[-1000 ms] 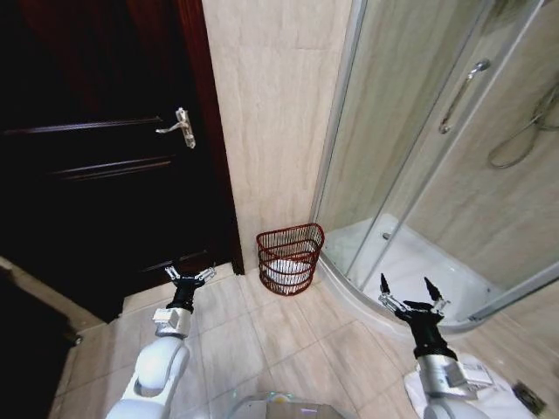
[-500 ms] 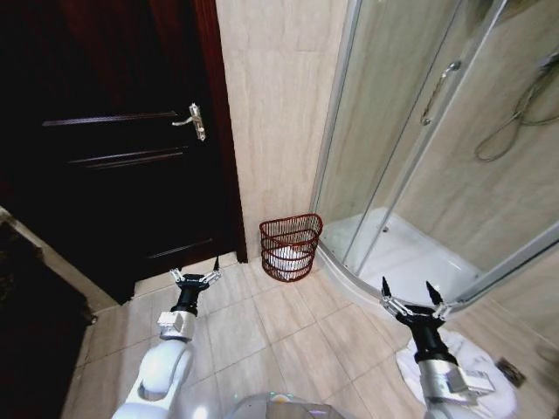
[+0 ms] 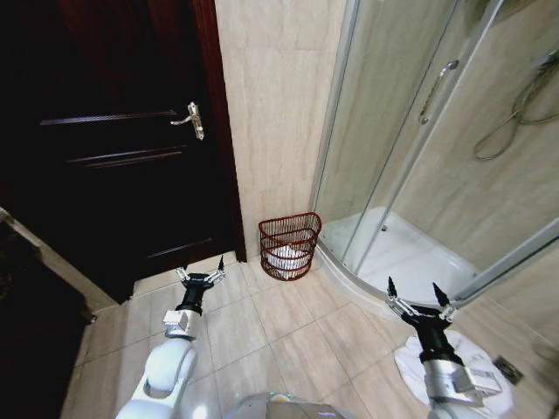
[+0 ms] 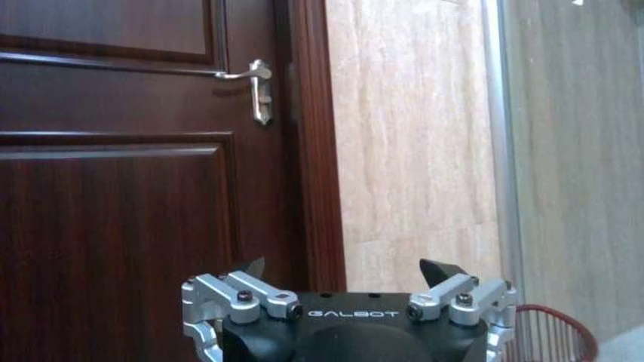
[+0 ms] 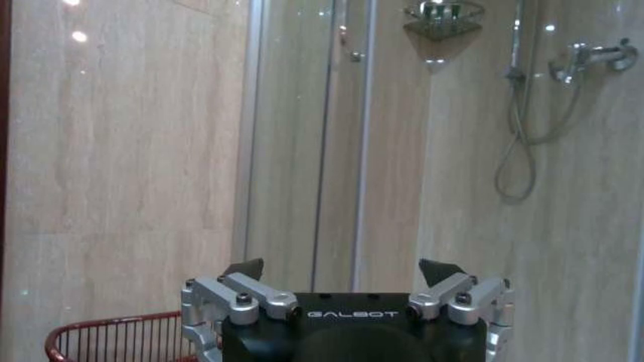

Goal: Discard the used towel into the hamper.

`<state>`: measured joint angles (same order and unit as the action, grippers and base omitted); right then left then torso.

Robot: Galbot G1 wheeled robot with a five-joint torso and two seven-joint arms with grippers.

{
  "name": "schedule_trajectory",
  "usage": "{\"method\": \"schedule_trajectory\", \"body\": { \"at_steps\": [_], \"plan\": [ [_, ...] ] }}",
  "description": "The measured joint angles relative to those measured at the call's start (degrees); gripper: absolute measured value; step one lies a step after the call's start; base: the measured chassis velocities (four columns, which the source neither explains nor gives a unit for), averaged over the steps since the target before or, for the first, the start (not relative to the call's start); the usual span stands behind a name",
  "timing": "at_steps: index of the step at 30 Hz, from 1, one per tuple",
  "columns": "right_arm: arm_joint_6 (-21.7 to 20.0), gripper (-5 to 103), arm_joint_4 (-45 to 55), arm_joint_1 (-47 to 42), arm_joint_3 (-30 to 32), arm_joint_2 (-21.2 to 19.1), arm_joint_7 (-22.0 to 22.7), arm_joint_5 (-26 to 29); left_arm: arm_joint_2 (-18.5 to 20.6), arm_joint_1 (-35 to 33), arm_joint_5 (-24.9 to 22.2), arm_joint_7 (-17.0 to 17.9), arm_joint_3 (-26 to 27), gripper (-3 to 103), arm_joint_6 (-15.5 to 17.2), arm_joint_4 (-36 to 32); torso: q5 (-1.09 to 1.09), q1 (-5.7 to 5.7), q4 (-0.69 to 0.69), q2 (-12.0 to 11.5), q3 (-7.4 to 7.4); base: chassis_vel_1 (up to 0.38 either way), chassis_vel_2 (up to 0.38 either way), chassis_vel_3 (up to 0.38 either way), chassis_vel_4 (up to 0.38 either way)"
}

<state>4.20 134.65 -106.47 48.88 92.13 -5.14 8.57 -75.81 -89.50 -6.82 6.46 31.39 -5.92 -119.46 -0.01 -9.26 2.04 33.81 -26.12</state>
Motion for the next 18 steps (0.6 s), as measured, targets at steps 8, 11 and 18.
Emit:
{"method": "schedule_trajectory", "body": {
  "at_steps": [8, 11, 18],
  "plan": [
    [0.25, 100, -0.79, 0.23, 0.04, 0.00, 0.01, 0.16, -0.40, -0.26, 0.09, 0.15, 0.03, 100, -0.24, 0.43, 0.01, 0.04, -0.01, 0.01, 0.02, -0.028, -0.286, 0.018, 0.275],
    [0.21, 100, -0.89, 0.44, 0.02, 0.00, 0.06, 0.17, -0.55, -0.57, 0.17, 0.15, 0.04, 100, -0.47, 0.53, 0.01, 0.04, 0.01, 0.01, 0.02, -0.050, -0.238, 0.056, 0.240],
    [0.64, 100, -1.43, 0.14, 0.02, 0.00, 0.24, 0.46, -0.48, -0.83, 0.35, 0.12, 0.04, 100, -0.76, 0.60, -0.01, 0.02, 0.00, 0.00, 0.01, -0.082, -0.196, 0.087, 0.190]
  ]
}}
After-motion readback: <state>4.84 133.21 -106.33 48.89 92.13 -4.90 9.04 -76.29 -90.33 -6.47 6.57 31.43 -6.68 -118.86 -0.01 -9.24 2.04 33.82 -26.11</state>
